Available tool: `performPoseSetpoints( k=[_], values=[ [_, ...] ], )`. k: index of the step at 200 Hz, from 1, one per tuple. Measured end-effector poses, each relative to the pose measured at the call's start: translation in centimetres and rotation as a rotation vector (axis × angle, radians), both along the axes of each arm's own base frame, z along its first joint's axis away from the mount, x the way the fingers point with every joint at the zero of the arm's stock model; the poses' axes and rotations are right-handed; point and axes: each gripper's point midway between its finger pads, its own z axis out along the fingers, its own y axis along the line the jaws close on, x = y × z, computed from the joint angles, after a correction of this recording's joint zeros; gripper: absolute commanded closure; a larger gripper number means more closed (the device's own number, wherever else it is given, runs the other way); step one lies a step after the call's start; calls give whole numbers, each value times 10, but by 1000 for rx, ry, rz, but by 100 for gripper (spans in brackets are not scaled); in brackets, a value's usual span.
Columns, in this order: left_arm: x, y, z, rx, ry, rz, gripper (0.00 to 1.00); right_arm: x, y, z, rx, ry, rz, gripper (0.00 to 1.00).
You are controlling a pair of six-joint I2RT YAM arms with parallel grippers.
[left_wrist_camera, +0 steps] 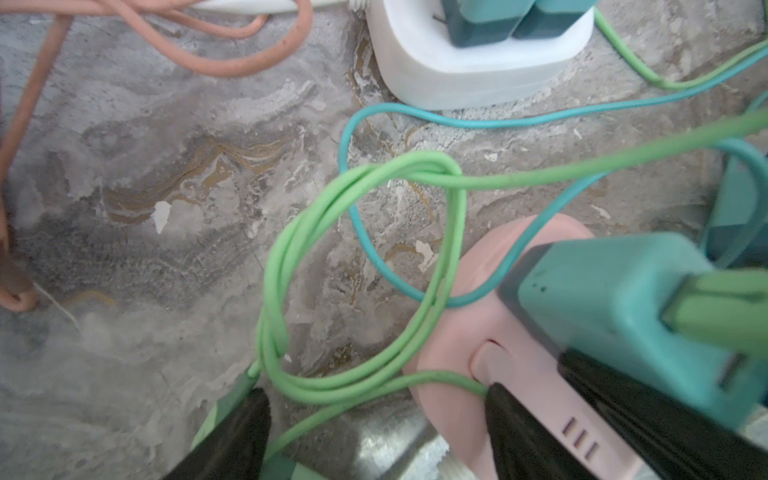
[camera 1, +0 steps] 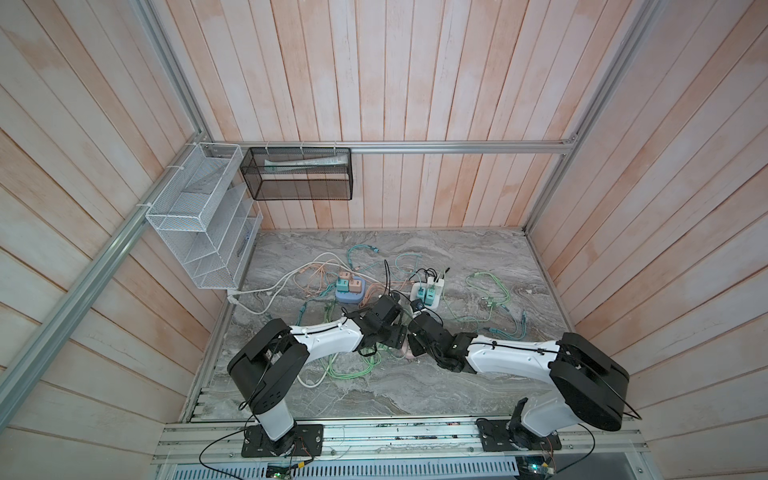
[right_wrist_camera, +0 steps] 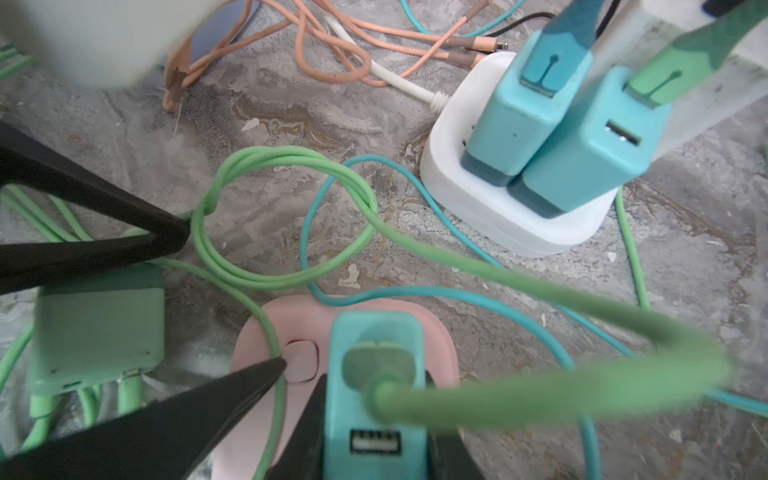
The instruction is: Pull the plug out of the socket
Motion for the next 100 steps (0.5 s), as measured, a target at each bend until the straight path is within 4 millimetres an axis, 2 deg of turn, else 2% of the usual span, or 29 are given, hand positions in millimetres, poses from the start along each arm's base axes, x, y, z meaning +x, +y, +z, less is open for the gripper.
performPoseSetpoints(
  k=[100],
  values=[
    [0,-1,0,-3,3,-2,17,1,0,0,-18,12,7,100]
  ],
)
